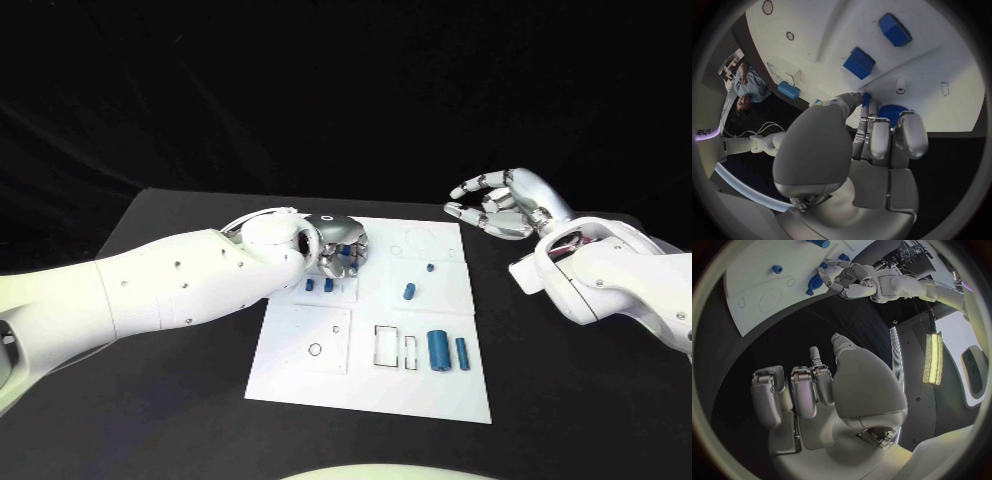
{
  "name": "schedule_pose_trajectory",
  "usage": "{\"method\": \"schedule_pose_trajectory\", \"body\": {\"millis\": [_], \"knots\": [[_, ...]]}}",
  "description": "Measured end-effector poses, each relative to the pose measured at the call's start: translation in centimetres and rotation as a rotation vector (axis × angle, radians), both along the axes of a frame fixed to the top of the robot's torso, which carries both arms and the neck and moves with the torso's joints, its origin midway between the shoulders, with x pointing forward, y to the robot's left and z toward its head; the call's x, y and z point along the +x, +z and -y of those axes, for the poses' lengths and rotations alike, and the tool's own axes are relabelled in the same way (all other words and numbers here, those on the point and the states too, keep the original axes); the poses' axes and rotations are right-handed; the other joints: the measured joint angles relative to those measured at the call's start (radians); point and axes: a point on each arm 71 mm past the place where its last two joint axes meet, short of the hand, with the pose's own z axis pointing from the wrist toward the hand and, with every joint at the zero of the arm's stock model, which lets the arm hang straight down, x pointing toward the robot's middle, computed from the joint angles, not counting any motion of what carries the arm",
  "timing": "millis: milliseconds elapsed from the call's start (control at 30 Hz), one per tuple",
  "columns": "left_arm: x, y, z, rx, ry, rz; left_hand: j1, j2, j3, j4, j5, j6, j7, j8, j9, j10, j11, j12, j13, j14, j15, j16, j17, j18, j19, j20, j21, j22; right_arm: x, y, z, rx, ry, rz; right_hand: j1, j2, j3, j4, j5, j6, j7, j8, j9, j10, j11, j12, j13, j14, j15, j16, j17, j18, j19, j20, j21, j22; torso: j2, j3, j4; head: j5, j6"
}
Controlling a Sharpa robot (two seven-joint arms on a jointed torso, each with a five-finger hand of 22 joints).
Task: Assemble the parts on the task board
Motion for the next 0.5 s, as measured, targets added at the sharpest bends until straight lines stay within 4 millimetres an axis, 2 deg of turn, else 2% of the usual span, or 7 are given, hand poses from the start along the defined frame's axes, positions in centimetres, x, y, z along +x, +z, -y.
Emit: {"method": "schedule_pose_trajectory", "body": {"millis": [200,500], "knots": [[0.12,-0.02,-0.09,0.006,0.005,-0.004,0.0,0.0,0.003,-0.002,-0.002,0.0,0.0,-0.004,-0.002,0.0,0.0,-0.006,-0.003,0.001,-0.001,0.002,-0.002,0.0,0.0,0.0,0.001,0.002,0.0,0.0,-0.01,0.0,0.0,0.0,0.0,0.0,0.0,0.0,0.0,0.0,0.0,0.0,0.0,0.0,0.0,0.0,0.0,0.0,0.0,0.0,0.0,0.0,0.0,0.0,0.0,0.001,-0.001,-0.0001,0.0002,0.0,-0.003],[0.28,0.04,-0.11,0.017,0.012,-0.01,0.018,0.018,0.028,-0.022,-0.005,0.014,0.0,-0.012,-0.008,0.016,0.002,-0.013,-0.014,0.004,-0.004,0.004,-0.005,0.0,0.0,0.0,0.009,0.01,-0.01,0.0,-0.02,0.0,0.001,0.0,0.0,0.0,0.0,0.0,0.0,0.0,0.0,0.0,0.0,0.0,0.0,0.0,0.0,0.0,0.0,0.0,0.0,0.0,0.0,0.0,0.0,0.001,-0.001,-0.0008,0.0002,0.0,-0.004]]}}
